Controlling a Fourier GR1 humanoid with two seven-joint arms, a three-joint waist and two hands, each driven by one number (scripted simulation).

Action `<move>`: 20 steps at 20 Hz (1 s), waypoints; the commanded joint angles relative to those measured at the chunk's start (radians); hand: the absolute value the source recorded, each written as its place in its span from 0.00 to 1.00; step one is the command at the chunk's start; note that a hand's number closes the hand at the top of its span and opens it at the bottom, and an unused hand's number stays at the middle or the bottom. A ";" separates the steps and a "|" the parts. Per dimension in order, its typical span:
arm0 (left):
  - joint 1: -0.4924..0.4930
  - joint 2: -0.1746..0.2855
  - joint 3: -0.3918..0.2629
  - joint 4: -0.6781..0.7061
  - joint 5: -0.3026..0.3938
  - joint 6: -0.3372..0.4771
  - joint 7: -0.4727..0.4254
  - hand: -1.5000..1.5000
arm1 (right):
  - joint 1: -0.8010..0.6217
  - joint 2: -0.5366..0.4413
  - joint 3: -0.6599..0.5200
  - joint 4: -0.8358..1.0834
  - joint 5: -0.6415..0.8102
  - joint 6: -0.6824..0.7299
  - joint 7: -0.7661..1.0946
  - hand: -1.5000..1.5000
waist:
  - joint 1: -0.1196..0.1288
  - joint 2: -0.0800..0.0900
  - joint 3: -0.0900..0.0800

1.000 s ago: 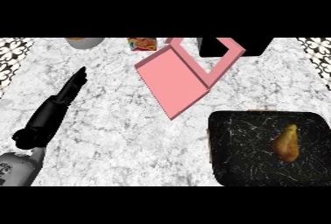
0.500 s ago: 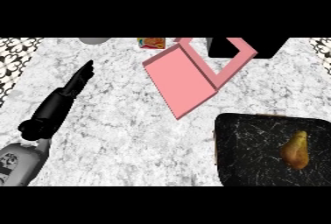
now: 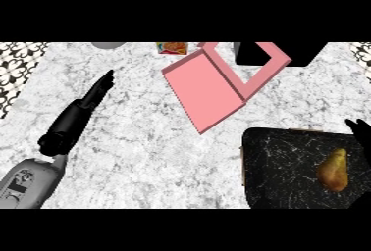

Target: Pick the pear from the tray and place it in the cardboard box

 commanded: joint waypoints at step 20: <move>0.080 -0.006 0.118 -0.036 -0.033 -0.068 -0.009 0.50 | -0.170 0.252 0.081 0.371 0.224 0.137 0.063 0.00 | -0.035 -0.009 0.002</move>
